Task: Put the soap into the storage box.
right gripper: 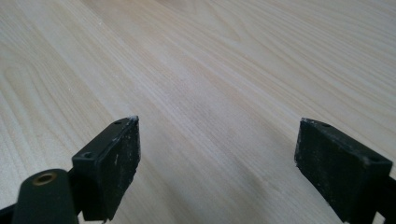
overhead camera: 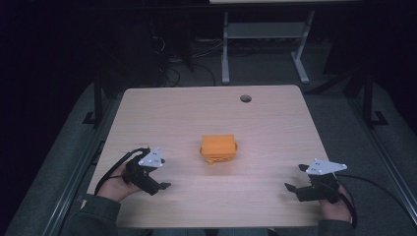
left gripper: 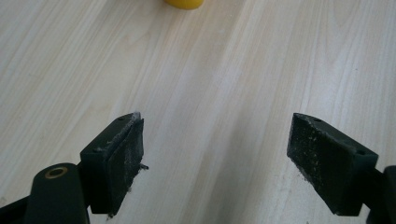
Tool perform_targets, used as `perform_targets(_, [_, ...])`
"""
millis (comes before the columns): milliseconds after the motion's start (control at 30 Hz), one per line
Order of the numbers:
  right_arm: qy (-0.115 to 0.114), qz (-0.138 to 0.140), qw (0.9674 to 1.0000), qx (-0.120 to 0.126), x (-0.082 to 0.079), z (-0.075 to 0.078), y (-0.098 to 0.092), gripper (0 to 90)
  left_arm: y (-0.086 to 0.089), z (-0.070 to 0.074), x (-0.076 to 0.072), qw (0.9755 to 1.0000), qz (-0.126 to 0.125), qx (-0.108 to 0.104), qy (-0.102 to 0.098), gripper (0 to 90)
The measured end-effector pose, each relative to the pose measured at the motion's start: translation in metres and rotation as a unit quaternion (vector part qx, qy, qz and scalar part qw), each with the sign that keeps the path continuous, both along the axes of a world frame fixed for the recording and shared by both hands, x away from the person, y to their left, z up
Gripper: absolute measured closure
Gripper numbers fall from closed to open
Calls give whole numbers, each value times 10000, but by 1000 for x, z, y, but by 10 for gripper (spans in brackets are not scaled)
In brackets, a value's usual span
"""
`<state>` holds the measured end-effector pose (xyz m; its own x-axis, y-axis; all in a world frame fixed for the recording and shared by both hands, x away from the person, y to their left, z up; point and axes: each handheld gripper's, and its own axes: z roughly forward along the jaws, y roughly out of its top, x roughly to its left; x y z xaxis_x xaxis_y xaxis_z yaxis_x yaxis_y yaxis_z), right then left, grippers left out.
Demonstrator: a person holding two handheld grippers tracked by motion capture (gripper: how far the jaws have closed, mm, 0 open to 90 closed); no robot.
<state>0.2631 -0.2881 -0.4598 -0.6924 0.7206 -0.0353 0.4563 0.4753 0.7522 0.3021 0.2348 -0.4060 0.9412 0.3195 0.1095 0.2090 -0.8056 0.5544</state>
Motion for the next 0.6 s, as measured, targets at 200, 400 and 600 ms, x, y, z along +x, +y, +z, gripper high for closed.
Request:
perform_targets(200, [8, -9, 10000, 1, 0, 0, 0, 137, 5, -6, -5, 10000, 75, -54, -1, 181])
perform_targets(400, [-12, -15, 10000, -18, 0, 0, 1, 137, 11, -12, -11, 9996, 225, -186, -10, 181])
perform_targets(600, [-30, -8, 10000, -31, 0, 0, 1, 137, 14, -19, -18, 9992, 300, -242, -52, 182])
